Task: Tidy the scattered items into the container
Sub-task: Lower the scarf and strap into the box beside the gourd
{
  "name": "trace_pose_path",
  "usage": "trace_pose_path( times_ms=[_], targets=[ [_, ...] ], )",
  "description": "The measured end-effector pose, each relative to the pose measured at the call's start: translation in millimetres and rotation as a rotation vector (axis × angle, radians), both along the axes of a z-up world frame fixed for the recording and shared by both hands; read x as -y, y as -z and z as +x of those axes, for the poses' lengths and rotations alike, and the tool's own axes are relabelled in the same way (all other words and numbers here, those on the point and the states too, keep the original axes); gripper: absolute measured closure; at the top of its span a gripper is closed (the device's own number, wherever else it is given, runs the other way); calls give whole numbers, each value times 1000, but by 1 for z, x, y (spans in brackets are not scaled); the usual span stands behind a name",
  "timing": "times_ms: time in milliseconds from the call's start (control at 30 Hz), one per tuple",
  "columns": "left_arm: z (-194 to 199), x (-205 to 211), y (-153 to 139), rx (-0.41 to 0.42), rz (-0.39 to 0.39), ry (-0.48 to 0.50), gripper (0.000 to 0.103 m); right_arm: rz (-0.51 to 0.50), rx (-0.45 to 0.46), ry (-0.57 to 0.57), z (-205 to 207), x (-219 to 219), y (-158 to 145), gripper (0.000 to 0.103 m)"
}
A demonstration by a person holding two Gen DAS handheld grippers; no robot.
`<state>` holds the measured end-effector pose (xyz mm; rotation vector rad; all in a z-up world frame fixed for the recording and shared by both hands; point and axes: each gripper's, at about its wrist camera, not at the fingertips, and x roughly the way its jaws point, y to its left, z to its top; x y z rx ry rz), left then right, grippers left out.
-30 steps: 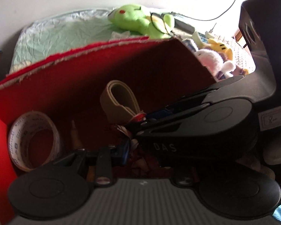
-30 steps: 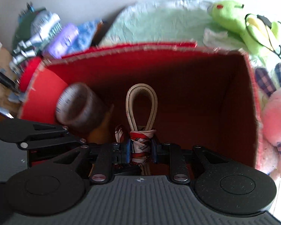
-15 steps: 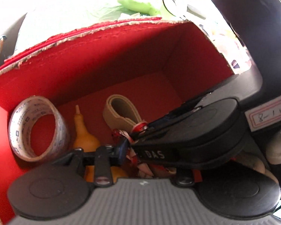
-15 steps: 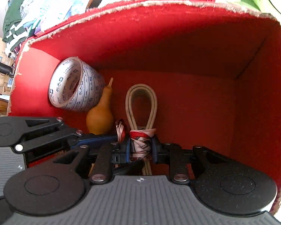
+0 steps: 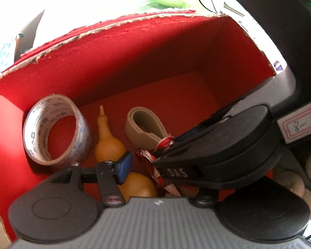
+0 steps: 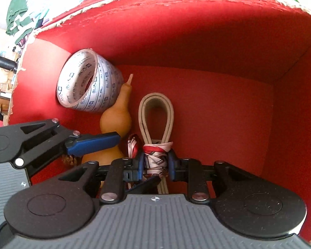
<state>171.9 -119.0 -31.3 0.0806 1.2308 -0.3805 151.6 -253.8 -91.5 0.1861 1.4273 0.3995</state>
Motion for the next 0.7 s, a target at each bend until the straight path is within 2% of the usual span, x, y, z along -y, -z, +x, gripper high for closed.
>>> trace_pose_path(
  times_ms=[400,533,700],
  targets=[
    [-3,-2,-6,34,4,-43,39,32,-12,8,-6,13,-1,74],
    [-6,-1,-10,70,24,-58,34,82,-13,29,-10,23,0,74],
    [-7,1,-14,87,38,-67,33,122,-13,40,-14,34,1,73]
  ],
)
